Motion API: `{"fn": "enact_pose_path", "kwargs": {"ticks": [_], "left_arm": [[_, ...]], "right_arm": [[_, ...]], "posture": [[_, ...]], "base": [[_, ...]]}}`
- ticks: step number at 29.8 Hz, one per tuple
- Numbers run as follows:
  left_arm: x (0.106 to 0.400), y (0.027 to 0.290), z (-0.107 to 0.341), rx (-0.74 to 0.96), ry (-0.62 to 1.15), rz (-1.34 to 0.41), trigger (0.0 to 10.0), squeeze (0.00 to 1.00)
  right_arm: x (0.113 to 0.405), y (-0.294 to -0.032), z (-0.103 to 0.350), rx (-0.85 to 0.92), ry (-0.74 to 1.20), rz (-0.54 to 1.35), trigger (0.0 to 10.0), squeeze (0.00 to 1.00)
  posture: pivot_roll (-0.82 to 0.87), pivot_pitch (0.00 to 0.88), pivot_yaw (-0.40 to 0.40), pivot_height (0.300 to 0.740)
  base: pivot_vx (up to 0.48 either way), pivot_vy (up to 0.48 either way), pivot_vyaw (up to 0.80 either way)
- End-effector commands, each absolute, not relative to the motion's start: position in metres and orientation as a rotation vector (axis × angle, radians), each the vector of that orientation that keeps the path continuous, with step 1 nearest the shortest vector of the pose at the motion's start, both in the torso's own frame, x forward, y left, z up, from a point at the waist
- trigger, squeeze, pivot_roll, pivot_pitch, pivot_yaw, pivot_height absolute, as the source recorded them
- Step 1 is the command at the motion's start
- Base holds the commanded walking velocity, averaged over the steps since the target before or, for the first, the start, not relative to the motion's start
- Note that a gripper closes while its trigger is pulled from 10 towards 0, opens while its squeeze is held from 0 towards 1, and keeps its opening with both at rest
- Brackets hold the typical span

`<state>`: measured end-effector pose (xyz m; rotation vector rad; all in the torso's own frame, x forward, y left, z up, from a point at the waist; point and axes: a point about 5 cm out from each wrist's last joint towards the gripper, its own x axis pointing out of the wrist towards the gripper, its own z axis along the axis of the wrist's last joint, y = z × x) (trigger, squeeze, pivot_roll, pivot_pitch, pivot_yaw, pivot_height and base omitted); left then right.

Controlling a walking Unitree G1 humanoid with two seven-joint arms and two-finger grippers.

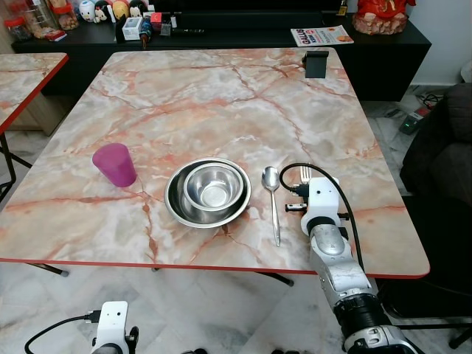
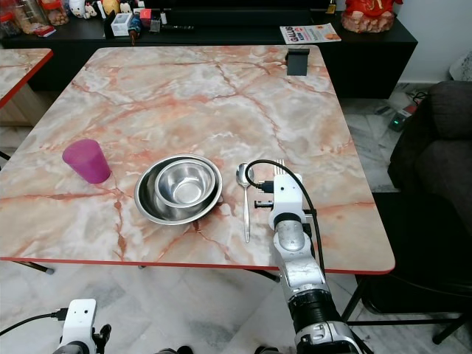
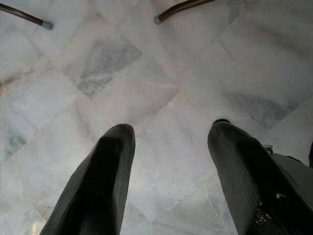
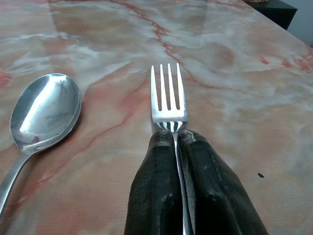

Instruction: Setting the table

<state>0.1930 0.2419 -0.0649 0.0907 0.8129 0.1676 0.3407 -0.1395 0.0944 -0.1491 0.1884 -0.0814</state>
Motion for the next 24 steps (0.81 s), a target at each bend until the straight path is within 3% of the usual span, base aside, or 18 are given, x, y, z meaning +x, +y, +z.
{"fn": "enact_pose_path", "kwargs": {"ticks": [1, 19, 20, 24], "left_arm": [[0.189, 0.243, -0.067, 0.086, 0.836, 0.173, 10.0, 0.0], [0.191, 0.243, -0.066, 0.087, 0.833, 0.173, 10.0, 0.0], [0.192, 0.243, -0.066, 0.087, 0.832, 0.173, 10.0, 0.0], [0.192, 0.242, -0.066, 0.084, 0.831, 0.172, 10.0, 0.0]], "right_arm": [[0.336, -0.139, 0.083, -0.139, 0.238, -0.076, 10.0, 1.0], [0.34, -0.139, 0.09, -0.132, 0.202, -0.08, 10.0, 1.0], [0.341, -0.14, 0.095, -0.128, 0.17, -0.088, 10.0, 0.0], [0.343, -0.14, 0.124, -0.105, -0.006, -0.089, 10.0, 0.0]], "posture": [[0.03, 0.156, 0.047, 0.74], [0.03, 0.149, 0.047, 0.74], [0.03, 0.149, 0.048, 0.74], [0.03, 0.147, 0.049, 0.74]], "base": [[0.0, 0.0, 0.0], [0.0, 0.0, 0.0], [0.0, 0.0, 0.0], [0.0, 0.0, 0.0]]}}
